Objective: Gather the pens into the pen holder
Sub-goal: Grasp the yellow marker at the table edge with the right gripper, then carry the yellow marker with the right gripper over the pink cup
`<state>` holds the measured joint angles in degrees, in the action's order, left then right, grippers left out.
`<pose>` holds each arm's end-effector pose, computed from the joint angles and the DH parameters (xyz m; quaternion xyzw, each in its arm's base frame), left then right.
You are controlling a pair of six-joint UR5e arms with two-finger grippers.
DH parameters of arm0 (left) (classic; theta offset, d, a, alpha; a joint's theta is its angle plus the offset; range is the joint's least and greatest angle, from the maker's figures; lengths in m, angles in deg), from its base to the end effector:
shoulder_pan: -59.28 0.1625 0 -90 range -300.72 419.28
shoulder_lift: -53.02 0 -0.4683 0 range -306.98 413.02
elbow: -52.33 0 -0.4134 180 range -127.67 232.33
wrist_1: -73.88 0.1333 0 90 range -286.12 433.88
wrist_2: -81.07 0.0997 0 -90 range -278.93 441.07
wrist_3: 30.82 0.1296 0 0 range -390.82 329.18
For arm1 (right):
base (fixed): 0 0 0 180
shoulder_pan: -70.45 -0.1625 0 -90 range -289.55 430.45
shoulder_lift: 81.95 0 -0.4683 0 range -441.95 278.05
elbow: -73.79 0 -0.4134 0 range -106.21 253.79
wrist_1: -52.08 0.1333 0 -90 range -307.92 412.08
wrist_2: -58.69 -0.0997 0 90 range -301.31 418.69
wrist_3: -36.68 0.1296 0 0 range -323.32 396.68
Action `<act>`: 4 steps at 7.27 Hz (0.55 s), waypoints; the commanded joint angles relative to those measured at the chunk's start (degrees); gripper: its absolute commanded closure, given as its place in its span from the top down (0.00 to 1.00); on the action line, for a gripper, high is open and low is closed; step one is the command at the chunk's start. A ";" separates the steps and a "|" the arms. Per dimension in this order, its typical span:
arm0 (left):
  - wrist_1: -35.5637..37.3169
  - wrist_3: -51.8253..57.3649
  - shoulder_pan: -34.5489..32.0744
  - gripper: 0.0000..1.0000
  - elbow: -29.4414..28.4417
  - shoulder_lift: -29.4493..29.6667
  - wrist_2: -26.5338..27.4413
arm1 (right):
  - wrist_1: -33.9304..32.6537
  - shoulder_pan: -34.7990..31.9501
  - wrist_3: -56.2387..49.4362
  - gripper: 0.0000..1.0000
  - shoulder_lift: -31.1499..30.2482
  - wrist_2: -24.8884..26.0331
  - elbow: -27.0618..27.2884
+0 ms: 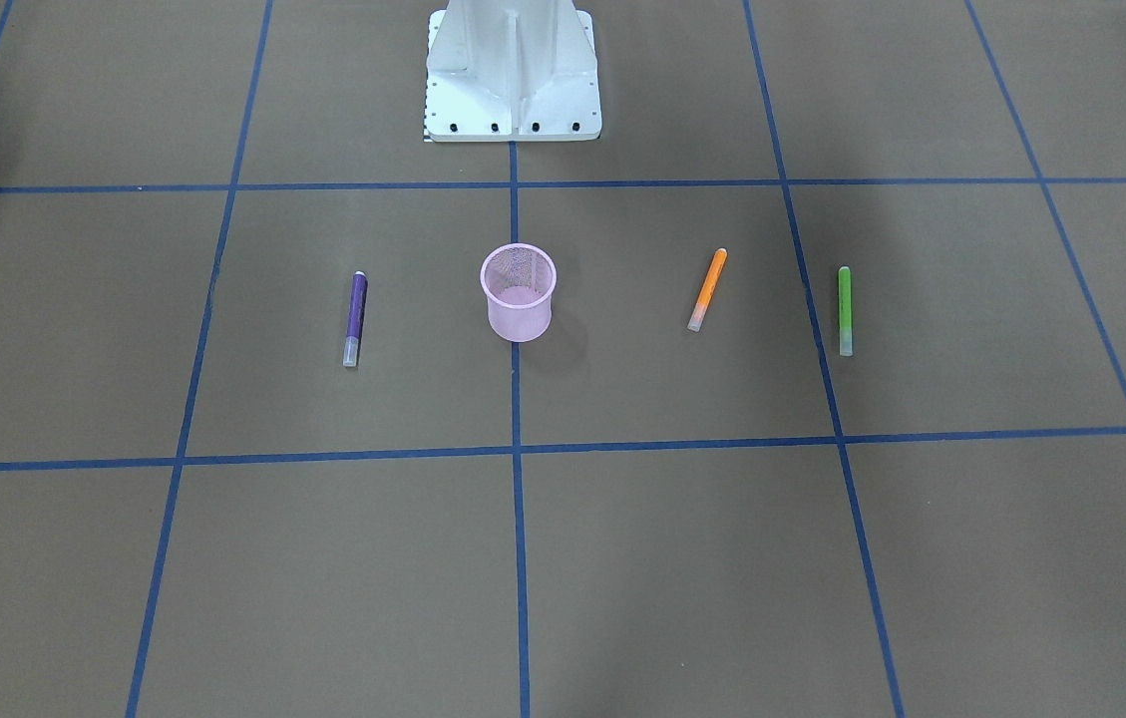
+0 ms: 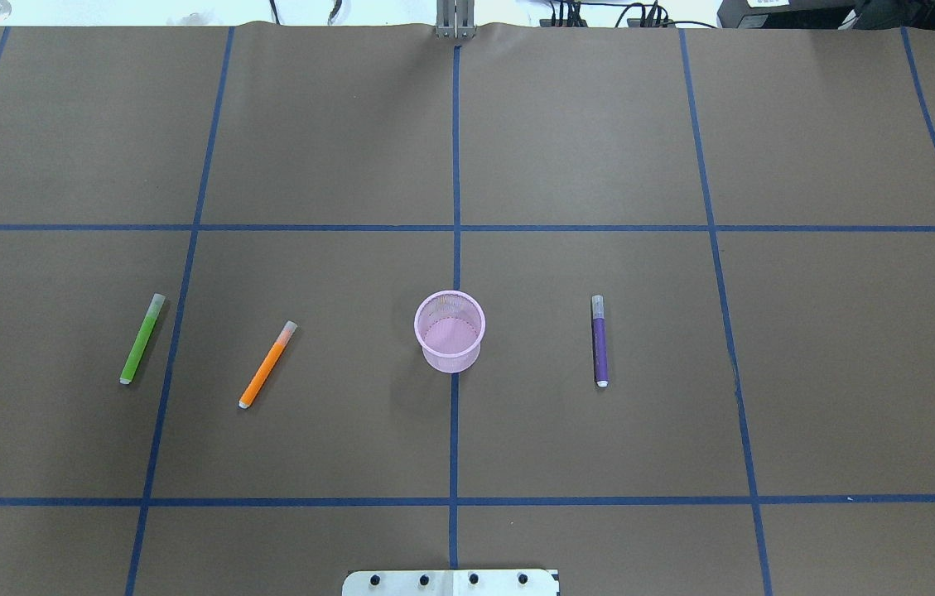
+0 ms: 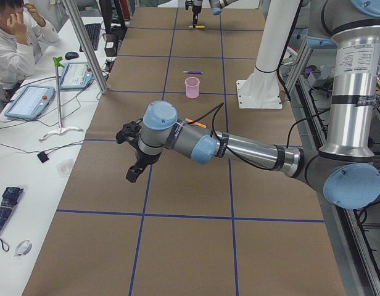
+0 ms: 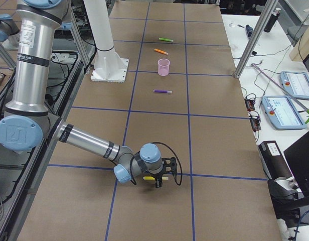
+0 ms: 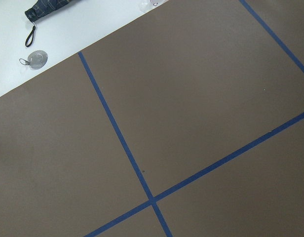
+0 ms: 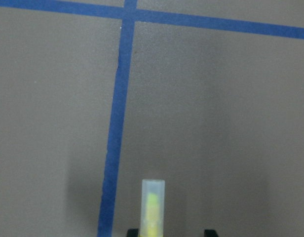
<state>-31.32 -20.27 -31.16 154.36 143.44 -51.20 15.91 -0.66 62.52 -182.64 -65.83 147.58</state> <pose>-0.0503 -0.5396 0.5803 0.2554 0.3272 0.1656 0.8946 -0.0790 -0.4159 0.8598 0.0958 -0.3515 -0.0127 0.9312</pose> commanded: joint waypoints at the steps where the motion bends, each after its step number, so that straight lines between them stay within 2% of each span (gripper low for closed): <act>1: 0.00 0.00 0.00 1.00 -0.16 -0.08 0.00 | 0.05 0.97 -0.26 0.44 0.14 0.06 0.04; 3: 0.00 0.00 0.00 1.00 -0.25 -0.16 0.00 | 0.05 1.32 -0.52 0.40 0.23 0.06 0.13; 4: 0.00 0.00 0.00 1.00 -0.25 -0.16 0.00 | 0.05 1.32 -0.52 0.17 0.23 0.06 0.13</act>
<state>-31.32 -20.27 -31.16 154.13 143.31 -51.20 15.96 0.57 62.07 -182.43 -65.76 147.70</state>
